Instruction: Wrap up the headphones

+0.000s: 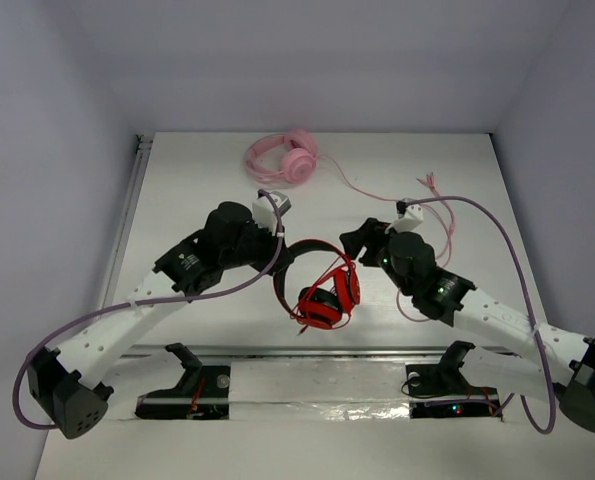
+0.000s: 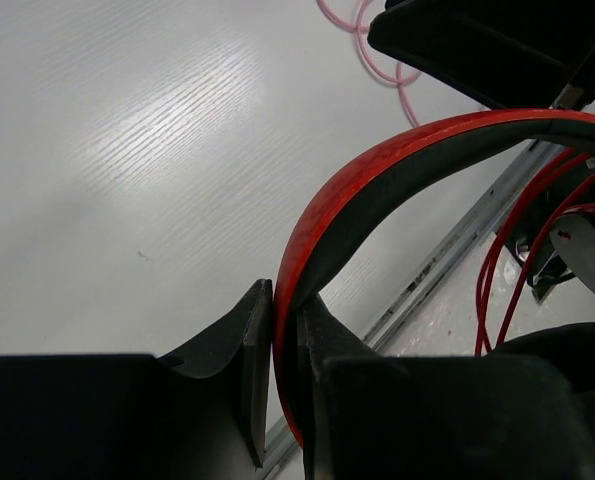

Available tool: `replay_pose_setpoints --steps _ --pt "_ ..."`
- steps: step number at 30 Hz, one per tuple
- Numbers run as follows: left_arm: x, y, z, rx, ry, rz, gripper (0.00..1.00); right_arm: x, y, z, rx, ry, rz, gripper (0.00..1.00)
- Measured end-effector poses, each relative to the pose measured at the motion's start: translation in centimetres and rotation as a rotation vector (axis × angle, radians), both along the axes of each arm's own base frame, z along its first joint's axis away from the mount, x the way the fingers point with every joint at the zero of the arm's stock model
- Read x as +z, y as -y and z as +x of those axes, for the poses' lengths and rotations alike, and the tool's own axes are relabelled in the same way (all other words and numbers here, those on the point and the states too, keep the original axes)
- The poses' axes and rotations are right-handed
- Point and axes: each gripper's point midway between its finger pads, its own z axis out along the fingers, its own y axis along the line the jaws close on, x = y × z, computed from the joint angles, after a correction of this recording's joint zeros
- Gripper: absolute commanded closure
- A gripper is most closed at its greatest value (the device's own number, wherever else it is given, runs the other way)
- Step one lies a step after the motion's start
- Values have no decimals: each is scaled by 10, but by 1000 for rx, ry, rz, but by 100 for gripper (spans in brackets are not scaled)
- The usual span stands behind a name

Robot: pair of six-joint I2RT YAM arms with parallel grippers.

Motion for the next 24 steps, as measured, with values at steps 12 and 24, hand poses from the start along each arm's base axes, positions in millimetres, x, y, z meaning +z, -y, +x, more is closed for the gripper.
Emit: replay_pose_setpoints --steps 12,24 --pt "-7 -11 21 114 10 40 100 -5 20 1 -74 -4 -22 32" --pt "-5 -16 29 175 28 49 100 37 38 -17 -46 103 17 86"
